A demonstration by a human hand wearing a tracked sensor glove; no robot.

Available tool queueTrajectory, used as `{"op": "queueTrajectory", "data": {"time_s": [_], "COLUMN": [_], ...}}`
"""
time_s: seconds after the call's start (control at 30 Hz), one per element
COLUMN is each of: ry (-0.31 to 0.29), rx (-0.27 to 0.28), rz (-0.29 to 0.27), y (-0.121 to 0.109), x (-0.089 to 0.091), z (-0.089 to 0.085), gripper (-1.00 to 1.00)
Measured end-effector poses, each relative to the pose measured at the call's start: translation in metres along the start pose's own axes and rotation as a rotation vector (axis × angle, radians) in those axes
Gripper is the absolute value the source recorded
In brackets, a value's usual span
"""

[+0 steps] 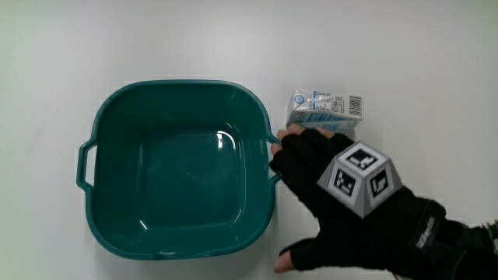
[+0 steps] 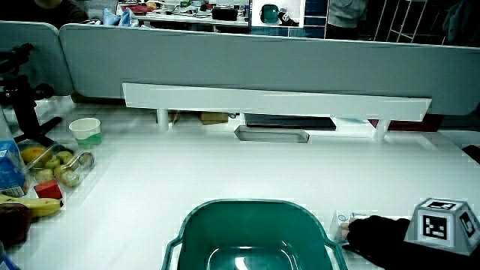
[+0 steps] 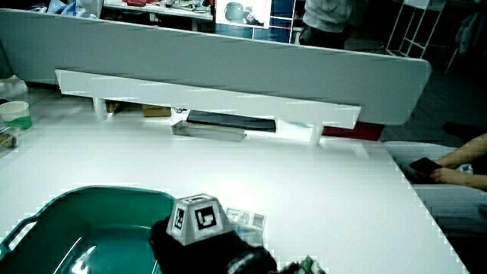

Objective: Pick milk from desk

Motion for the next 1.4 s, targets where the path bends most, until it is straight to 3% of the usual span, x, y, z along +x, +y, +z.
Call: {"op": "queueTrajectory", "data": {"time_s": [0.07, 0.13, 0.17, 0.2, 0.23, 0.4, 0.47, 0.5, 0.53, 0.9, 1.1, 1.4], "ry": [-0.023, 0.014, -0.011, 0.022, 0.004, 0.042, 0.012, 0.069, 0.077, 0.131, 0.171, 0.212], "rx": [0.026, 0.016, 0.037, 0.025, 0.036, 0.050, 0.080, 0.045, 0.046, 0.049, 0.008, -0.028], "rz": [-0.015, -0.036, -0.047, -0.061, -0.055, -0.105, -0.126, -0.126, -0.138, -0.235, -0.287, -0.331], "y": [0.001, 0.004, 0.005, 0.007, 0.007, 0.014, 0.018, 0.019, 0.021, 0.040, 0.052, 0.067], "x": [0.004, 0.013, 0.016, 0.020, 0.021, 0.040, 0.049, 0.053, 0.057, 0.101, 0.124, 0.146], "z": [0.006, 0.006, 0.008, 0.008, 0.012, 0.020, 0.021, 0.023, 0.023, 0.024, 0.018, 0.007], "gripper": [0.00, 0.00, 0.00, 0.00, 0.00, 0.00, 0.00, 0.00, 0.00, 0.00, 0.00, 0.00]}}
